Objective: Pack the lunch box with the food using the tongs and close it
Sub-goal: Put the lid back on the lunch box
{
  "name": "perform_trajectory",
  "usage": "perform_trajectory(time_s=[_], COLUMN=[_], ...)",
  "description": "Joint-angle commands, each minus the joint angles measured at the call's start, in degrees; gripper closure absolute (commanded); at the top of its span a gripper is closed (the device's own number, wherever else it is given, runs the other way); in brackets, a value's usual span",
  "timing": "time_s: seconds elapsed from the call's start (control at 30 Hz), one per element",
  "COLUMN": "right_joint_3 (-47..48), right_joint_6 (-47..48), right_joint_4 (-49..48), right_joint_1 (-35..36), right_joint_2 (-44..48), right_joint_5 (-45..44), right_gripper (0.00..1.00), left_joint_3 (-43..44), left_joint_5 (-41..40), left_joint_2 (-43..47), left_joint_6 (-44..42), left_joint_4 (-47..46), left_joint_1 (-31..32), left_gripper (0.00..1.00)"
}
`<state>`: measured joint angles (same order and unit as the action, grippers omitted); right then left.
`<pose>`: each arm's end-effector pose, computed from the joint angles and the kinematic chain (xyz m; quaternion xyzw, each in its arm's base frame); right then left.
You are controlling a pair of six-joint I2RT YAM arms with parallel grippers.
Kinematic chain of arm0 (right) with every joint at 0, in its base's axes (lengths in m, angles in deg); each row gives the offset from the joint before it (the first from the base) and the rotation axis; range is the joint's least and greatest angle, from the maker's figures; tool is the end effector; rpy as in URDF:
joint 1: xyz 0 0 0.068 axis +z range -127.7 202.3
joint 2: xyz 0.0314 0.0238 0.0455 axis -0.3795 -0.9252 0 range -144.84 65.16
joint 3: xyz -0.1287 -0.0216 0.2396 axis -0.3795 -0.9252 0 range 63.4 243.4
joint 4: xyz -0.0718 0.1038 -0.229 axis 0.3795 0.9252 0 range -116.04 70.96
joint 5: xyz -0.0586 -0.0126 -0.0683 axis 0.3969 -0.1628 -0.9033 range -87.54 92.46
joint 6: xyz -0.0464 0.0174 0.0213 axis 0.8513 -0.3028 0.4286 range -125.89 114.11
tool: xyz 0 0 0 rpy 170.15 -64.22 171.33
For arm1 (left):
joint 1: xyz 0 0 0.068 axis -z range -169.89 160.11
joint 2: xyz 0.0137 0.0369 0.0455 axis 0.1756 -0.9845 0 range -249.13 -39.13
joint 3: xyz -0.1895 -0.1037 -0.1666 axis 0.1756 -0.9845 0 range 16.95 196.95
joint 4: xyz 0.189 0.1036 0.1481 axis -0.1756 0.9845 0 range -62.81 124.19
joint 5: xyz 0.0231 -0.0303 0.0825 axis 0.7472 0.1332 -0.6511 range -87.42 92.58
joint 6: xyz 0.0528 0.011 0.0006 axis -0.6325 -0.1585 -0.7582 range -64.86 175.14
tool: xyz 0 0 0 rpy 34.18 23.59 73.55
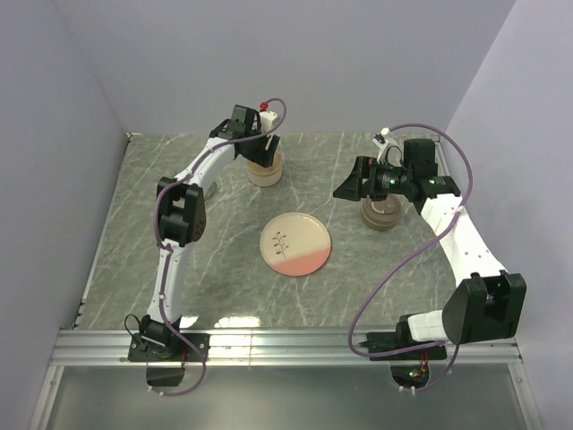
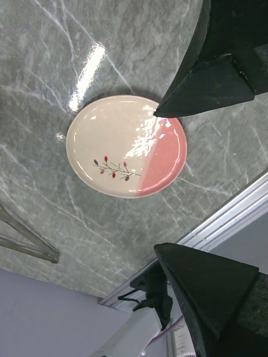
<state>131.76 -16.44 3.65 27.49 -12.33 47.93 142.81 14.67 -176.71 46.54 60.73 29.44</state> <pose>0.2879 0.0517 0.3296 -0.1279 0.8387 0.3998 0.3469 0.5104 -0.1869 0.2233 0.2608 0.8827 -0.1324 0.3677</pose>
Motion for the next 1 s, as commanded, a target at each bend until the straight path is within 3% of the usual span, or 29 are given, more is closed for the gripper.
perform_trajectory(time_s=[0.0,0.47,0.97], right_joint_3=[1.0,0.4,0.1], right_joint_6=[0.7,1.4,1.9], right_joint_4=[-0.5,-0.2,0.1], right_joint_1=[-0.4,-0.4,-0.4], right_joint_2=[-0.3,0.4,0.8], right_joint_5=[-0.2,-0.9,-0.9], right_gripper=[0.00,0.00,0.00], left_joint_3=[-3.9,-9.1,-8.0], left_joint_5=[-1.5,-0.8,0.8], left_joint_2=[-0.9,-0.5,-0.9], left_joint_6=[-1.8,-3.5,-3.2], left_joint_4=[5.1,8.2,9.0], left_joint_1=[0.3,0.1,0.0], left_gripper=[0.27,0.30,0.31])
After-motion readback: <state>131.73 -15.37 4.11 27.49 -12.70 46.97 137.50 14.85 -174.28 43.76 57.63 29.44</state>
